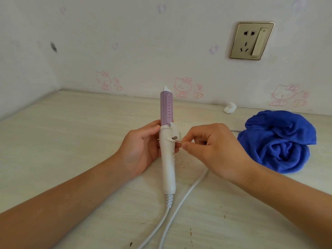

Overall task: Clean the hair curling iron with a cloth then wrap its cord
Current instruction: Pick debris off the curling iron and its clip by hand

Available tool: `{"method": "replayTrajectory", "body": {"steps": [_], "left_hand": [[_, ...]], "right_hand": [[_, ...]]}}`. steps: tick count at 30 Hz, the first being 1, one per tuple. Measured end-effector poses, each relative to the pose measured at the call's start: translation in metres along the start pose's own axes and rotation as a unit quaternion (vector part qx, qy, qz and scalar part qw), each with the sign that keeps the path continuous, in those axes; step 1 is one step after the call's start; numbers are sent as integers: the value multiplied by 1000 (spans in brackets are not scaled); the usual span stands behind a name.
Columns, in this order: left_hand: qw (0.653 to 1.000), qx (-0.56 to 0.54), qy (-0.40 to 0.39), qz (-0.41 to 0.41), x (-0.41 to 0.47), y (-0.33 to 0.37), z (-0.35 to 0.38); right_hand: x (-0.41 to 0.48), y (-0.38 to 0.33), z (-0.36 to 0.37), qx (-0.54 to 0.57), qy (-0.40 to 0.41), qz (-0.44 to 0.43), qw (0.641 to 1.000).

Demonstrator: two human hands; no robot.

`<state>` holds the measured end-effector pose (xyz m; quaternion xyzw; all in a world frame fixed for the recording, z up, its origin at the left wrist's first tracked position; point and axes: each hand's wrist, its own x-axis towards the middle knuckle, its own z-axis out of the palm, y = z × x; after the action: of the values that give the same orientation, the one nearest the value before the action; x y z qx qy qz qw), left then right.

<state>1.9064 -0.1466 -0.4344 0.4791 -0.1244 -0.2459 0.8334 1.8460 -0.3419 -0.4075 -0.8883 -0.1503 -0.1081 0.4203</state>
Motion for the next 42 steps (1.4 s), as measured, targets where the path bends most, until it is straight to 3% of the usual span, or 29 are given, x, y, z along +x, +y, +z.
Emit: {"method": "replayTrajectory", "body": {"steps": [4, 9, 16, 20, 25, 29, 37, 42], "left_hand": [[1000, 2, -18, -2, 0, 1, -2], [1000, -4, 5, 2, 3, 1, -4], [994, 92, 50, 17, 1, -4, 1], [997, 78, 18, -3, -5, -5, 5], [986, 160, 36, 14, -3, -9, 4], [991, 127, 32, -4, -2, -6, 5], [996, 82, 10, -33, -5, -5, 4], [996, 86, 2, -31, -5, -5, 5]], "right_hand": [[-3, -1, 5, 13, -49, -13, 999], [1, 1, 4, 53, -3, -13, 998], [1, 1, 3, 49, -30, -7, 998], [1, -1, 3, 22, -62, -5, 998], [-4, -5, 8, -2, -90, -32, 995], [0, 0, 4, 5, -32, 1, 999], [-5, 0, 3, 90, -49, -29, 994], [-6, -5, 7, 51, -48, -50, 996]]}}
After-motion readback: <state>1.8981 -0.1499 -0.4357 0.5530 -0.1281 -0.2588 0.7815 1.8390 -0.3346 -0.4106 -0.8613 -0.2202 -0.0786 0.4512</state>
